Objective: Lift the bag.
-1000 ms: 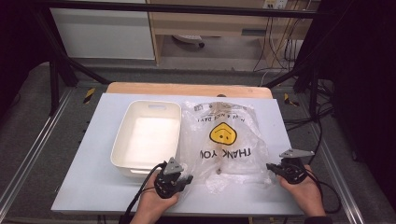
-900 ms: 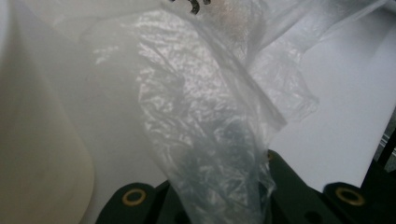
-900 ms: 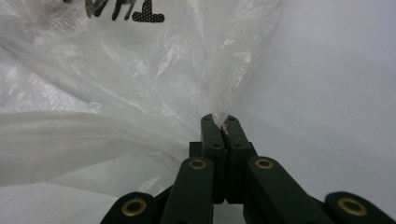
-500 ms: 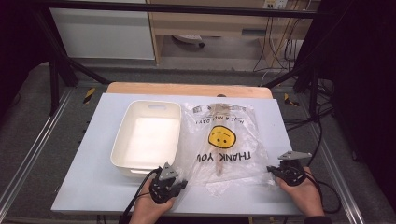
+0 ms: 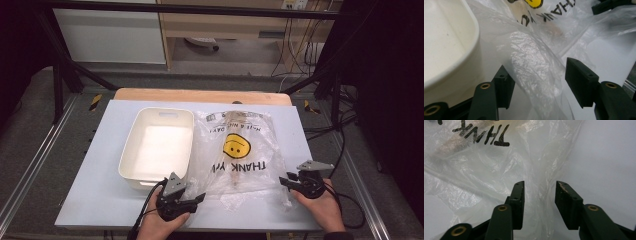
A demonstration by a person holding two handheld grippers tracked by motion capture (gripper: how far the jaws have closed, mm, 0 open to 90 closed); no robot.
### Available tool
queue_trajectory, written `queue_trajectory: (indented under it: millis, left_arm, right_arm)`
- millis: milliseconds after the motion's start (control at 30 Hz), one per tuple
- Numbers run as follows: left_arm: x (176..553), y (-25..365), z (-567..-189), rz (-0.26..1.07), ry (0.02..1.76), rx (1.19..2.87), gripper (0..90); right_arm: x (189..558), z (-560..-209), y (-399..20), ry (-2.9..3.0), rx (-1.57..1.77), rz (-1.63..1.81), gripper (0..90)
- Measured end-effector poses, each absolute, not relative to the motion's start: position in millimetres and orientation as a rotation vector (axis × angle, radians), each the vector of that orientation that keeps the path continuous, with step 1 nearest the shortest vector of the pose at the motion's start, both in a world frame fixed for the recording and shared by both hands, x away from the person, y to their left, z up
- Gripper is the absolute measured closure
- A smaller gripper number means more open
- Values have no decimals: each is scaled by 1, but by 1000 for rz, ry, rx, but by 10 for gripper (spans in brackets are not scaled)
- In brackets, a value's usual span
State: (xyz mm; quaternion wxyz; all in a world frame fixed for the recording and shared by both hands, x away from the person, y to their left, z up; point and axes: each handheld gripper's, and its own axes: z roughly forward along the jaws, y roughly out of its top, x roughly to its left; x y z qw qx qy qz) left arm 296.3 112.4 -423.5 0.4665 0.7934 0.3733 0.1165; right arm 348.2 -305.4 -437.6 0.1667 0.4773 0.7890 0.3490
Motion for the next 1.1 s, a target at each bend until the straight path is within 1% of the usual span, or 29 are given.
queue_trajectory:
  millis: [233, 367, 467, 500, 567, 633, 767, 1000, 1100]
  left_arm:
    - [288, 111, -406, 330, 886, 1909, 338]
    - [288, 113, -398, 349, 887, 1883, 294]
    - [288, 113, -391, 370, 902, 1863, 225]
    - [288, 113, -390, 378, 901, 1860, 217]
    - [289, 114, -386, 380, 899, 1851, 206]
    - [291, 116, -382, 385, 901, 1842, 197]
    - [298, 125, -370, 402, 919, 1809, 163]
    - [310, 144, -357, 424, 943, 1772, 122]
    - [314, 153, -353, 434, 956, 1762, 118]
  right_arm:
    - [349, -438, -301, 2239, 1357, 993, 402]
    - [350, -437, -299, 2220, 1367, 1016, 280]
    - [350, -436, -299, 2196, 1370, 1050, 172]
    - [351, -435, -298, 2187, 1374, 1063, 133]
    - [352, -434, -298, 2166, 1379, 1085, 86]
    - [353, -431, -297, 2137, 1384, 1115, 60]
    - [351, -425, -295, 2109, 1360, 1182, 38]
    - [350, -420, -290, 2077, 1312, 1204, 39]
    - [350, -418, -289, 2054, 1301, 1221, 38]
